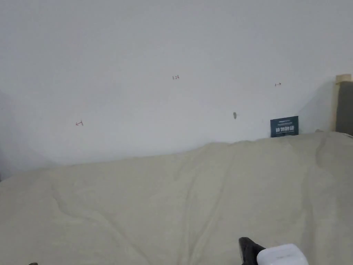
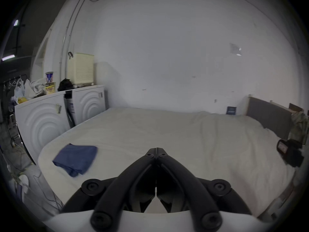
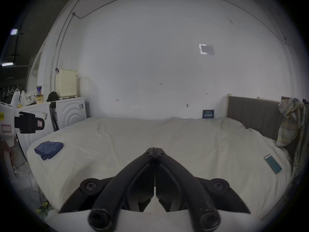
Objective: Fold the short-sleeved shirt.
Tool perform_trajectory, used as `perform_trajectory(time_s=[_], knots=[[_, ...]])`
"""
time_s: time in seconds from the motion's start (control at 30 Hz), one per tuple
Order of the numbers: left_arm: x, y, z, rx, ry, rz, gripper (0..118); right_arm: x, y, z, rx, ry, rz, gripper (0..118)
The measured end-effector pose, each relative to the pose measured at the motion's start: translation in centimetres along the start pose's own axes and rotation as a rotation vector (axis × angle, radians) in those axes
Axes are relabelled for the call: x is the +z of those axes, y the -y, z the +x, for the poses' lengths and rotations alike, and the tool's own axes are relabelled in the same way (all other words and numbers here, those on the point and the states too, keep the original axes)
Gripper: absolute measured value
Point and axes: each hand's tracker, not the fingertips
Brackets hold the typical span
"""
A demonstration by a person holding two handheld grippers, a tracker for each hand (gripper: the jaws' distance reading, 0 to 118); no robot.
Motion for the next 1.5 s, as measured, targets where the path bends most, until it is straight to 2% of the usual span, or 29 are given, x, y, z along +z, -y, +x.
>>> perform_trajectory(time_s=[0.1,0.17,0.23,0.3,0.47,0.63,0.73,0.77,0.9,0.93,0.97,1.0,1.03,1.07,1.1,1.2,1.3,1.43,1.5], knots=[[2.2,0.2,4.5,0.031,-0.006,0.101,0,1.0,-0.7,1.6,-0.011,0.016,0.028,0],[3.4,-0.5,6.2,0.02,0.046,0.157,0,1.2,-1.5,2.8,-0.018,0.006,0.031,0],[3.9,-1.5,7.4,0.03,-0.03,0.181,0,1.5,-2.2,3.7,-0.001,0.016,0.055,0],[4.8,-1.9,8.6,0.028,-0.036,0.188,0,1.9,-2.8,4.5,0.01,0.042,0.082,0],[4.9,-0.5,10.4,-0.024,-0.079,0.173,0,2.7,-3.2,5.8,-0.053,0.048,0.09,0],[4.2,-0.1,11.4,-0.064,-0.046,0.13,0,2.8,-2.9,4.8,0.03,0.107,0.105,0],[4.4,0.1,11.7,-0.093,-0.052,0.14,0,2.8,-2.9,5.0,0.02,0.099,0.101,0],[4.5,0.2,11.7,-0.084,-0.048,0.147,0,2.7,-2.9,5.0,0.002,0.091,0.093,2],[4.7,-0.3,11.2,-0.079,-0.025,0.163,0,2.5,-3.2,5.3,-0.007,0.073,0.077,21],[4.7,-0.4,11.0,-0.08,-0.025,0.159,4,2.5,-3.3,5.3,0.001,0.069,0.074,42],[4.7,-0.4,11.0,-0.077,-0.02,0.159,19,2.5,-3.4,5.3,0.007,0.071,0.068,71],[4.7,-0.5,11.1,-0.079,-0.021,0.155,54,2.4,-3.3,5.5,0.003,0.082,0.063,105],[4.7,-0.5,11.1,-0.079,-0.027,0.149,80,2.5,-3.4,5.7,-0.025,0.096,0.082,111],[4.7,-0.4,10.9,-0.081,-0.034,0.144,102,2.7,-3.5,6.0,-0.048,0.094,0.099,111],[4.7,-0.3,10.9,-0.082,-0.04,0.147,115,2.6,-3.7,6.1,-0.058,0.066,0.085,111],[5.1,-0.5,10.8,-0.053,-0.015,0.126,117,2.0,-4.0,6.2,-0.039,0.039,0.022,111],[4.9,-0.5,10.9,-0.057,0.015,0.116,118,2.0,-3.7,5.9,0.03,-0.002,-0.056,111],[4.7,-0.4,10.7,-0.071,-0.005,0.104,118,2.3,-3.1,6.7,-0.092,-0.083,-0.063,111],[4.7,-0.3,10.5,-0.065,0.012,0.098,118,2.7,-3.1,6.8,-0.109,-0.095,-0.064,111]])
